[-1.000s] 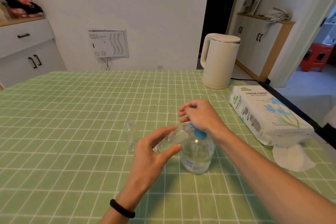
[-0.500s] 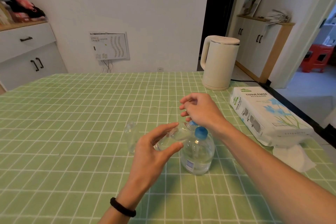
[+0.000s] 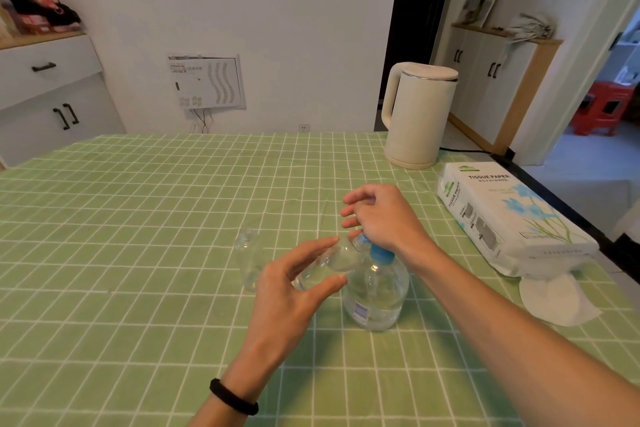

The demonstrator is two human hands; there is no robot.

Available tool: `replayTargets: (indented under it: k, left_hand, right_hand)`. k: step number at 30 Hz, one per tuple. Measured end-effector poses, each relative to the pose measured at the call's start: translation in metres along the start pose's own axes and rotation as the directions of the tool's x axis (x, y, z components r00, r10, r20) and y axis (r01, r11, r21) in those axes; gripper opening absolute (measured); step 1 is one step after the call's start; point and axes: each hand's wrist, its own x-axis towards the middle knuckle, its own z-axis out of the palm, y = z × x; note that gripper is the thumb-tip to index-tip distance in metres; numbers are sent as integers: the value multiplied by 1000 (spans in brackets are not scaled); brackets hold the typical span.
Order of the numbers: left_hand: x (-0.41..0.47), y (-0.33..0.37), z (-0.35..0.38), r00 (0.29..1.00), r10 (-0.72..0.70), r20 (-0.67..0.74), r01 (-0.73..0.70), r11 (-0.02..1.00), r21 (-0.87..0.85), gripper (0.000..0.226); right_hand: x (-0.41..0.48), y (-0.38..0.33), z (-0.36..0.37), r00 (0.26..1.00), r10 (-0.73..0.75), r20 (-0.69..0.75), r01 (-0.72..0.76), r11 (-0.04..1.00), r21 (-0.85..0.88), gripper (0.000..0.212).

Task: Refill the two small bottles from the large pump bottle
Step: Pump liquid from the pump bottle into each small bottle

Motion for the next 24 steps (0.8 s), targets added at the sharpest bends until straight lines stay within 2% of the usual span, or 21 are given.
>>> replayTargets:
  k: [6,10,18,24]
  left_hand:
    - [1,4,0,1000,2,-3,-2,1000,-4,48]
    - [3,7,-2,1000,25,-2,-25,1000,7,48]
    - [1,1,-2,1000,12,-1,-12,1000,9,47]
    - [0,-1,-1,1000,8,5,-8,1000,1,48]
  right_hand:
    - [0,-4,-3,1000,12,8,-12,1000,-5,25]
    - [3,-12,-6,999,-35,0,35,998,-53,19]
    - [-1,-3,-1,1000,23,10,-23,1000,-11,28]
    - [-2,-1,0,1000,16,-2,-16,1000,-5,27]
